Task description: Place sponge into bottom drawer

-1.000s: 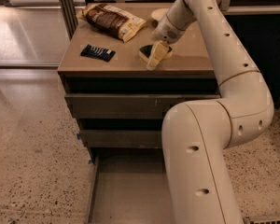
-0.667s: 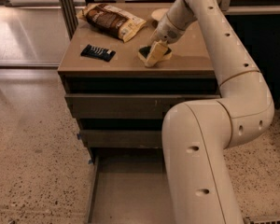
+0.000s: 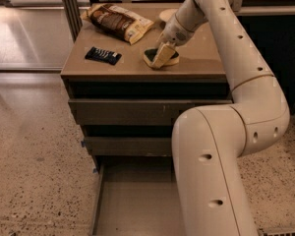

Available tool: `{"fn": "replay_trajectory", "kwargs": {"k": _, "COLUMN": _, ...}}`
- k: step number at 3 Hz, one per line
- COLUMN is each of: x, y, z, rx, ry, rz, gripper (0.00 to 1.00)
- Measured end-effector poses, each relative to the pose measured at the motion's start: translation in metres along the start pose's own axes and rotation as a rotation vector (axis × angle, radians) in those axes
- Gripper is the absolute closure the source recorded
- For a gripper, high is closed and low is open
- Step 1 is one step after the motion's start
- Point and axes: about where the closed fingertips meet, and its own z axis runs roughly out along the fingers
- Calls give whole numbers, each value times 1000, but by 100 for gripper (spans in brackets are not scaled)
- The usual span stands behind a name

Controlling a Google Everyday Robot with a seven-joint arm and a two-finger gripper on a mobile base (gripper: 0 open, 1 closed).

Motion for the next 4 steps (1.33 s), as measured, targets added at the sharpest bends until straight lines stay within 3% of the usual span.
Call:
{"fn": "replay_trajectory", "kwargs": {"k": 1, "x": -25, "y": 10, "z": -18, "rx": 3, "ry": -53, "rz": -101, "gripper": 100}}
{"fn": "replay_trajectory", "kwargs": {"k": 2, "x": -37, "y": 32, "z": -49, "rx": 16, "ry": -140, "rz": -177, "gripper": 100}}
{"fn": "replay_trajectory", "kwargs": {"k": 4, "x": -32, "y": 112, "z": -73, "rx": -68, "ry": -255, "rz": -312, "gripper": 100}}
